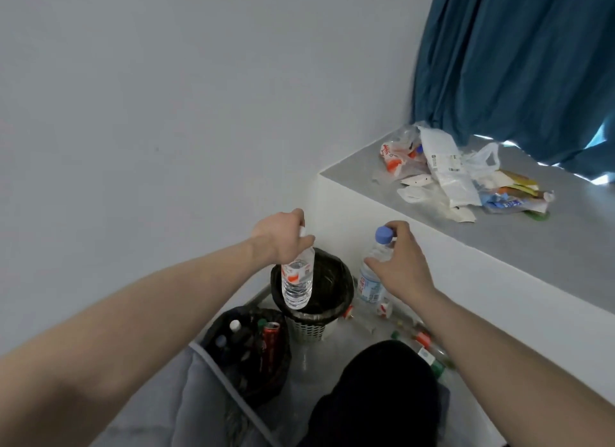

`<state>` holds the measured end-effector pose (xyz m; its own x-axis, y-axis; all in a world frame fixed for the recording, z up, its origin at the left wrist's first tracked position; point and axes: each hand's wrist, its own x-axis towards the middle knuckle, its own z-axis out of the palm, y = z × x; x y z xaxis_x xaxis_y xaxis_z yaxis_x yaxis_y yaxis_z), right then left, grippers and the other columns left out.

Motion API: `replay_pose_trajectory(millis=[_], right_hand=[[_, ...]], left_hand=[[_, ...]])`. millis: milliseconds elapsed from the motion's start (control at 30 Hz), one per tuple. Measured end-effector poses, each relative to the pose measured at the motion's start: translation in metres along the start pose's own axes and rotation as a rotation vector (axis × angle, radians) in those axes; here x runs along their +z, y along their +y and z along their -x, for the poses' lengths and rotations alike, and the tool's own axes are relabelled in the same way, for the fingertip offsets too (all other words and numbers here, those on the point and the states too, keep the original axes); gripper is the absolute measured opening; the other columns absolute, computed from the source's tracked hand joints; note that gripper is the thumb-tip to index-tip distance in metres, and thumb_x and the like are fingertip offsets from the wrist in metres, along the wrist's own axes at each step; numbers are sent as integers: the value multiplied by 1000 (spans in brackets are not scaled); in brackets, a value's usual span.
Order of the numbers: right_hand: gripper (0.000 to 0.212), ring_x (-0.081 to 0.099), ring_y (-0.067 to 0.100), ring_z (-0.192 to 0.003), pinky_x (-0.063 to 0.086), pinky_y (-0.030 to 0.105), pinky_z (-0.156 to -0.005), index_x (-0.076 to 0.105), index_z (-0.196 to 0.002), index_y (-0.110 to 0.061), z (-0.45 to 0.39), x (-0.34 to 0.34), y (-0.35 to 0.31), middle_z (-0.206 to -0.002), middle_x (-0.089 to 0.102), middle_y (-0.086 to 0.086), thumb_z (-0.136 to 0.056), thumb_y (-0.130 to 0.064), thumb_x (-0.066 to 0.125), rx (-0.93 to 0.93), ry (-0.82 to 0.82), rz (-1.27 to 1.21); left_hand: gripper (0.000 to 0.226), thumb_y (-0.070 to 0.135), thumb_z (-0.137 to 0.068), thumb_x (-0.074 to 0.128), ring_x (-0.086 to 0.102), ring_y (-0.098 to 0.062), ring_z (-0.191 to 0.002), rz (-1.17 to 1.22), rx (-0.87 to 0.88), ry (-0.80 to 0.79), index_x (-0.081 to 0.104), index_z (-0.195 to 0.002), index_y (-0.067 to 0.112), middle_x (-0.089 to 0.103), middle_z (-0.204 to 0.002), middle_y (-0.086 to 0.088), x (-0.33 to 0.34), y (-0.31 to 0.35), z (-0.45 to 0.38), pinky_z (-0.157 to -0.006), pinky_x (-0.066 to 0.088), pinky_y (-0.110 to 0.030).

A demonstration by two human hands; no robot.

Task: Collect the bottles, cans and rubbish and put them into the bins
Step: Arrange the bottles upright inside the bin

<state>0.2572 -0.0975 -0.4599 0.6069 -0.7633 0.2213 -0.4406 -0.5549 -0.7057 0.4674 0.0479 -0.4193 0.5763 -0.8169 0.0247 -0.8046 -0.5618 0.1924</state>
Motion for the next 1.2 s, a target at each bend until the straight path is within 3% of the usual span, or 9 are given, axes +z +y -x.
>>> replay_pose_trajectory(millis=[167,333,500,633,767,967,1067,1200], right_hand=[[54,59,20,-93,48,36,-77,37,-113,-38,3,47,-23,-112,58,-6,-76,-29,77,-5,-92,-41],[54,60,10,-84,42,26,-63,37,-108,-38,10,91,-28,-100,58,-12,-75,-26,78,-3,-217,-61],[55,57,1,-88,43,26,-67,38,-108,-35,20,128,-28,-100,54,-19,-75,-25,80,21,-325,-52],[53,60,6,-85,47,25,-65,38,-106,-32,26,156,-26,-98,57,-14,-76,-25,80,30,-404,-38],[54,61,6,-81,40,18,-59,38,-106,-30,32,182,-23,-94,58,-12,-77,-23,83,44,-475,-37],[57,61,5,-81,41,16,-60,37,-104,-32,39,221,-11,-95,58,-11,-77,-21,85,94,-559,-48],[56,60,7,-81,41,21,-59,35,-102,-33,37,238,-6,-95,58,-9,-76,-24,83,99,-585,-28],[52,58,9,-77,44,27,-58,34,-100,-31,36,260,-3,-92,57,-6,-76,-22,80,105,-616,-10]], left_hand=[[43,58,-94,53,54,-24,-84,-6,-77,-71,52,-114,20,67,-104,-4,16,-56,20,-70,43,-34],[44,59,-93,55,60,-28,-93,-9,-151,-147,53,-114,21,67,-110,-6,44,-98,35,-75,47,-36],[44,59,-92,57,62,-29,-100,-7,-213,-220,53,-115,21,67,-113,-6,76,-127,44,-75,46,-35],[42,59,-92,58,63,-29,-100,1,-260,-271,52,-112,22,68,-112,-6,103,-143,52,-76,47,-35],[40,58,-90,60,63,-30,-100,39,-311,-303,53,-108,23,67,-110,-6,129,-155,59,-76,48,-35],[36,60,-88,58,62,-26,-92,98,-375,-341,49,-97,27,67,-103,-2,165,-176,68,-74,48,-35],[34,56,-85,62,61,-26,-89,120,-383,-349,50,-97,27,68,-103,-3,177,-183,72,-73,47,-34],[39,56,-83,64,66,-30,-100,107,-352,-348,54,-103,25,69,-105,-2,189,-185,69,-79,53,-39]])
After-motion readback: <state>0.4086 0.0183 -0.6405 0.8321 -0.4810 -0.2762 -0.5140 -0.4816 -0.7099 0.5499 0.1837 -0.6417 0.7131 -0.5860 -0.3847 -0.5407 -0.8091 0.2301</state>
